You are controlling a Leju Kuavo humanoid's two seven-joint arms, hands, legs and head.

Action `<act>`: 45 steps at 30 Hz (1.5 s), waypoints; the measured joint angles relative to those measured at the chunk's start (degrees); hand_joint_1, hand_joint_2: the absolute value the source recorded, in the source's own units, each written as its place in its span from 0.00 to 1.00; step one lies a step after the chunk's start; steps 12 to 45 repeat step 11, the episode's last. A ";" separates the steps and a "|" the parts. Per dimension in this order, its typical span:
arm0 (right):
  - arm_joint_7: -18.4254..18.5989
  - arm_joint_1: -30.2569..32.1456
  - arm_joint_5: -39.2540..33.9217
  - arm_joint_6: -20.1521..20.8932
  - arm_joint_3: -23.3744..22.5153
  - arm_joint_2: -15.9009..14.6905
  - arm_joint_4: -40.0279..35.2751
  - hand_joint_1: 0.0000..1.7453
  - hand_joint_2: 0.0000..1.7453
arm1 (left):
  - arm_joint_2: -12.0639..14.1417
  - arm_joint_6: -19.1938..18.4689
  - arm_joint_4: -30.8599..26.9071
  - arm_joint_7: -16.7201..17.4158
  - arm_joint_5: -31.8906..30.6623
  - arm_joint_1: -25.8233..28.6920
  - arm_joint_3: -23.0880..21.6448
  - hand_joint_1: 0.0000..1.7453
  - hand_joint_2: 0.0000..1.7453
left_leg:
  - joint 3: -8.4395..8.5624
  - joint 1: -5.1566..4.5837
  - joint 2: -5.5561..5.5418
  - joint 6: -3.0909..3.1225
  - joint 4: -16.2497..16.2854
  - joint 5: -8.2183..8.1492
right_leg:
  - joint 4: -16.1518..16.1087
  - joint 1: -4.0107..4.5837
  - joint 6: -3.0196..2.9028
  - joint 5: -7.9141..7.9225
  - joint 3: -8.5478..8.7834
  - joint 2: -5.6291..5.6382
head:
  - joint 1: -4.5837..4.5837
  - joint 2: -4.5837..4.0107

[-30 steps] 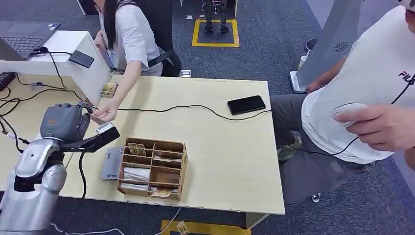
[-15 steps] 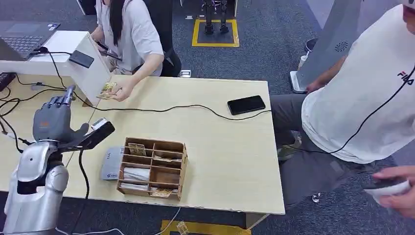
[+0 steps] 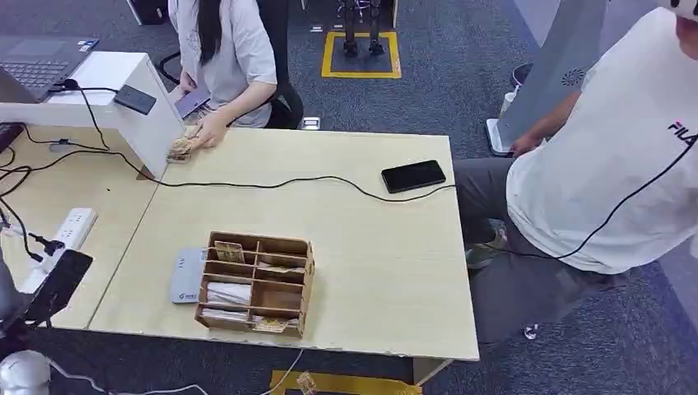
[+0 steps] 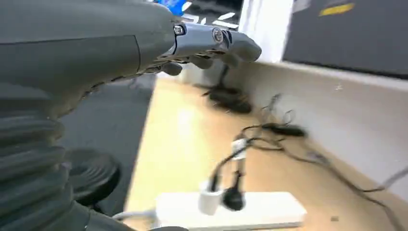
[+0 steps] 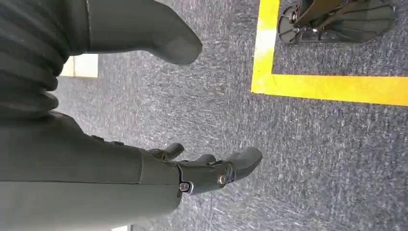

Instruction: Pass the card to the sensor for recognition and then transmit it.

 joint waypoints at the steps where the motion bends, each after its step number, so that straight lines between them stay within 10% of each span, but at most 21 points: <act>1: 0.02 0.11 0.17 0.04 -0.02 0.04 -0.06 0.00 1.00 | -0.96 -0.54 0.22 -0.82 1.11 0.43 2.75 0.00 1.00 | 0.00 -0.01 -0.02 0.00 0.00 0.00 | 0.00 -0.01 0.00 0.00 0.00 -0.03 | -0.04 0.00; 5: -0.02 0.27 0.68 0.15 -0.02 0.13 -0.17 0.00 1.00 | -2.99 -0.89 6.74 -2.88 2.29 0.10 15.15 0.00 1.00 | 0.07 -0.01 0.01 0.01 0.00 -0.02 | -0.01 -0.01 0.00 0.00 0.00 0.01 | -0.07 0.00; 11: -0.24 0.16 1.03 0.39 -0.02 0.13 -0.42 0.00 1.00 | -5.27 8.12 24.69 2.65 4.39 -2.70 27.56 0.00 1.00 | 0.11 -0.07 -0.13 0.01 0.00 -0.01 | -0.01 -0.07 -0.02 -0.02 0.07 -0.17 | -0.13 0.00; 45: -0.24 0.16 1.03 0.39 -0.02 0.13 -0.42 0.00 1.00 | -5.27 8.12 24.69 2.65 4.39 -2.70 27.56 0.00 1.00 | 0.11 -0.07 -0.13 0.01 0.00 -0.01 | -0.01 -0.07 -0.02 -0.02 0.07 -0.17 | -0.13 0.00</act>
